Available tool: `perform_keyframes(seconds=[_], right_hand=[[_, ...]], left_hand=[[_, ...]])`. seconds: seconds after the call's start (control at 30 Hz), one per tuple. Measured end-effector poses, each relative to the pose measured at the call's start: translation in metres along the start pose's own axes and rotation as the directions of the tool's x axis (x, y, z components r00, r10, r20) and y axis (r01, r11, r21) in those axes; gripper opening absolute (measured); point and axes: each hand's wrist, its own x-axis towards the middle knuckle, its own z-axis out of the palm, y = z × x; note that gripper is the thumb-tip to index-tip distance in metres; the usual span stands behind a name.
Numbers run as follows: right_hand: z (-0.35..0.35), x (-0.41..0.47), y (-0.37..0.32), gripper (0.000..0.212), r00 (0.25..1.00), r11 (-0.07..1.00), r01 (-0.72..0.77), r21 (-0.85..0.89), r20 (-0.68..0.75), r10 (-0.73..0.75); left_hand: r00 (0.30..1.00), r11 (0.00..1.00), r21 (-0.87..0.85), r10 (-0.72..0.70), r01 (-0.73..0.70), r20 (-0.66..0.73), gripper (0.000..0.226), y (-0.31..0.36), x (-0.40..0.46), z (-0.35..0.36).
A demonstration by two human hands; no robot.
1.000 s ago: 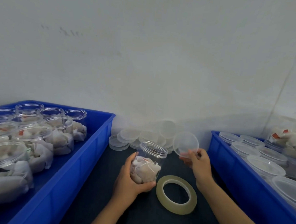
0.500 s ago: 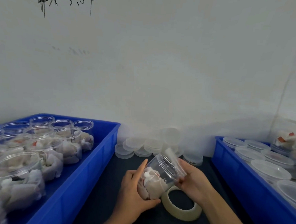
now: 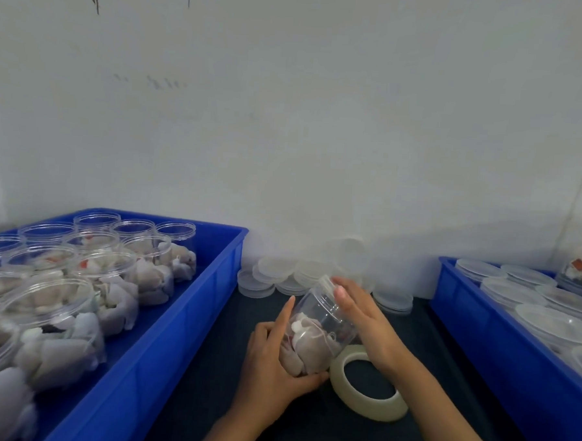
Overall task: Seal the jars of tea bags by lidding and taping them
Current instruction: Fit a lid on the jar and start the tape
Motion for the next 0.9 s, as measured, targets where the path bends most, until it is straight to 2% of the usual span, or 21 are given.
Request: perform_keyframes(seconds=[0.1, 0.2, 0.27, 0.33, 0.47, 0.57, 0.73, 0.83, 0.9], right_hand=[[0.003, 0.002, -0.001, 0.071, 0.999, 0.998, 0.032, -0.046, -0.019, -0.033], [0.003, 0.003, 0.005, 0.06, 0.996, 0.995, 0.083, -0.052, 0.026, -0.082], [0.006, 0.004, 0.009, 0.052, 0.991, 0.988, 0.135, -0.072, 0.009, -0.134], [0.01, 0.005, 0.014, 0.048, 0.989, 0.99, 0.136, -0.018, -0.053, -0.137], [0.021, 0.006, 0.016, 0.041, 0.985, 0.975, 0.116, 0.19, -0.149, -0.088], [0.026, 0.008, 0.012, 0.038, 0.99, 0.959, 0.08, 0.274, -0.135, -0.044], [0.028, 0.006, 0.006, 0.025, 0.966, 0.967, 0.226, 0.118, -0.157, -0.207], [0.031, 0.002, 0.012, 0.049, 0.938, 0.945, 0.325, 0.037, -0.137, -0.317], [0.033, 0.0, 0.016, 0.05, 0.912, 0.916, 0.4, 0.024, -0.115, -0.395]], left_hand=[[1.0, 1.0, 0.0, -0.006, 0.006, 0.011, 0.12, 0.001, -0.001, -0.001], [0.997, 0.998, -0.022, -0.059, 0.06, 0.041, 0.127, 0.004, -0.001, -0.001], [0.991, 0.985, -0.103, -0.132, 0.135, 0.033, 0.137, 0.004, 0.0, -0.002], [0.975, 0.951, -0.214, -0.221, 0.224, 0.036, 0.137, 0.002, 0.001, -0.004], [0.95, 0.845, -0.435, -0.295, 0.312, 0.108, 0.098, -0.006, 0.006, -0.011], [0.948, 0.747, -0.587, -0.288, 0.312, 0.136, 0.088, -0.008, 0.01, -0.015], [0.943, 0.654, -0.688, -0.295, 0.316, 0.153, 0.087, -0.005, 0.011, -0.014], [0.931, 0.592, -0.721, -0.281, 0.359, 0.233, 0.07, -0.001, 0.01, -0.018], [0.92, 0.578, -0.716, -0.262, 0.39, 0.29, 0.062, 0.0, 0.011, -0.021]])
